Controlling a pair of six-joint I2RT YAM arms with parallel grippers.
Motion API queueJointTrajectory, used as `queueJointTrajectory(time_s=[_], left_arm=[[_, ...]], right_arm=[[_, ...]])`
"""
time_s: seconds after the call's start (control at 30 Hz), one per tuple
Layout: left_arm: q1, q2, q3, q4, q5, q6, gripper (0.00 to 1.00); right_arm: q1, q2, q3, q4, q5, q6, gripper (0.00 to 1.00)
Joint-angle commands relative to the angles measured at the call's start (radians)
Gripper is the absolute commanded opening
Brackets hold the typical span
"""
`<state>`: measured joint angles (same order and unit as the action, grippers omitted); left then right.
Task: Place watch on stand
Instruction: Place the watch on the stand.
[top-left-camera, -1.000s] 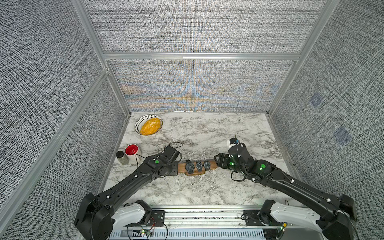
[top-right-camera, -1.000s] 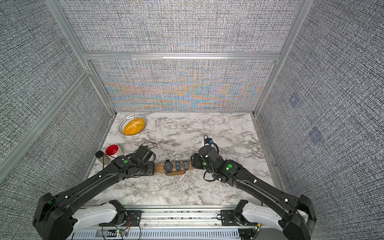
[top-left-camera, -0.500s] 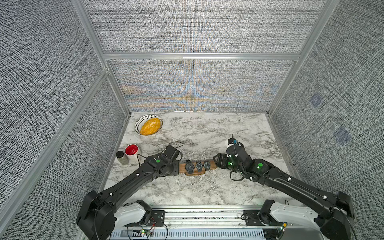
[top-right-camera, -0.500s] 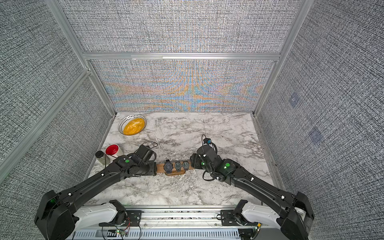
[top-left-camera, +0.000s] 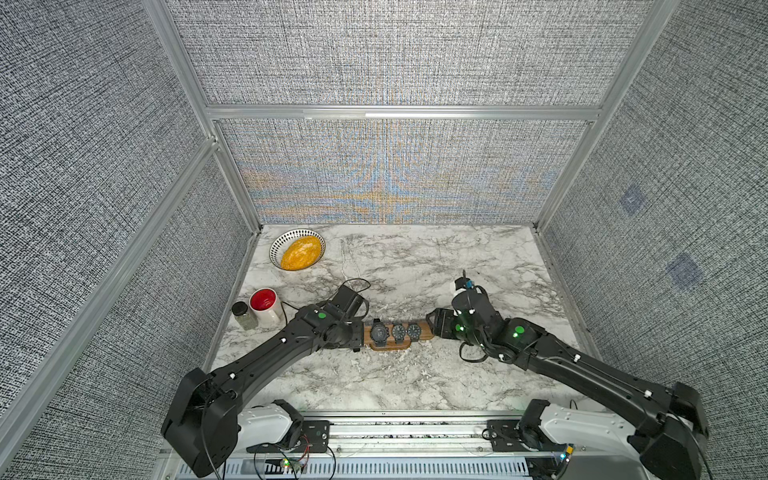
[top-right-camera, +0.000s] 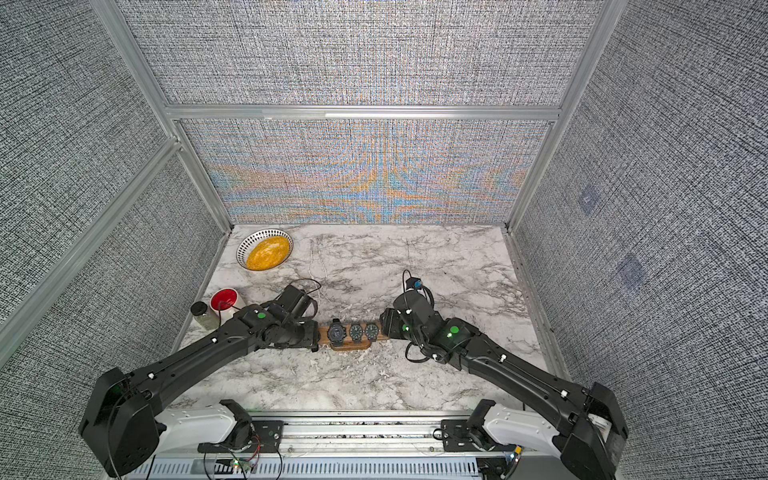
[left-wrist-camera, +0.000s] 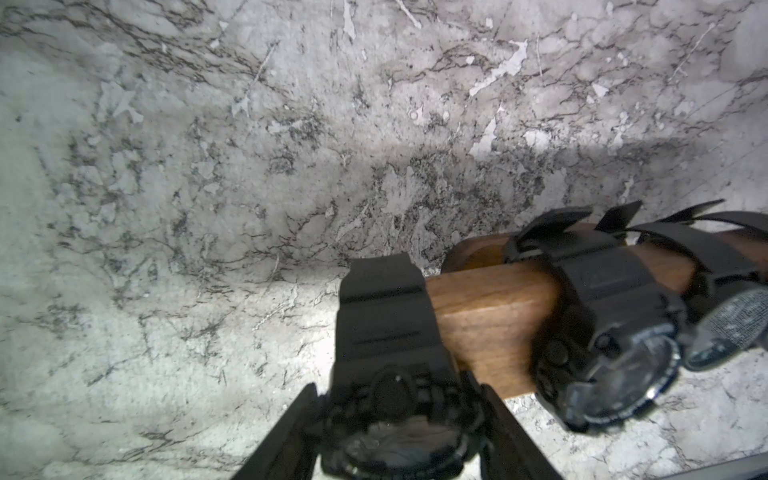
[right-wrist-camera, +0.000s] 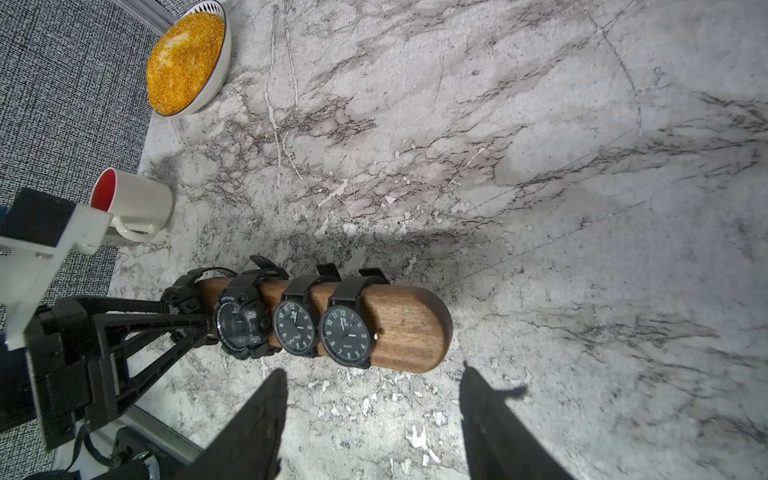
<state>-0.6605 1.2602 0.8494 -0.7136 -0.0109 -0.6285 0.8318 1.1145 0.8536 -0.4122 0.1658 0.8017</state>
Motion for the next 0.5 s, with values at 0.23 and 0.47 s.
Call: queueJointTrajectory(time_s=[0.23,0.47], left_arm=[[0.001,0.01,0.029,-0.009,0.048,0.008,0.37],[0.0,0.018,0.03,-0.001,0.075,0.003,0.53]], right_arm=[[0.0,0.001,-0.013,0.029,-0.018,-0.003,0.67],[0.0,0.01,-0.01,0.036,-0.032,-0.008,0.67]])
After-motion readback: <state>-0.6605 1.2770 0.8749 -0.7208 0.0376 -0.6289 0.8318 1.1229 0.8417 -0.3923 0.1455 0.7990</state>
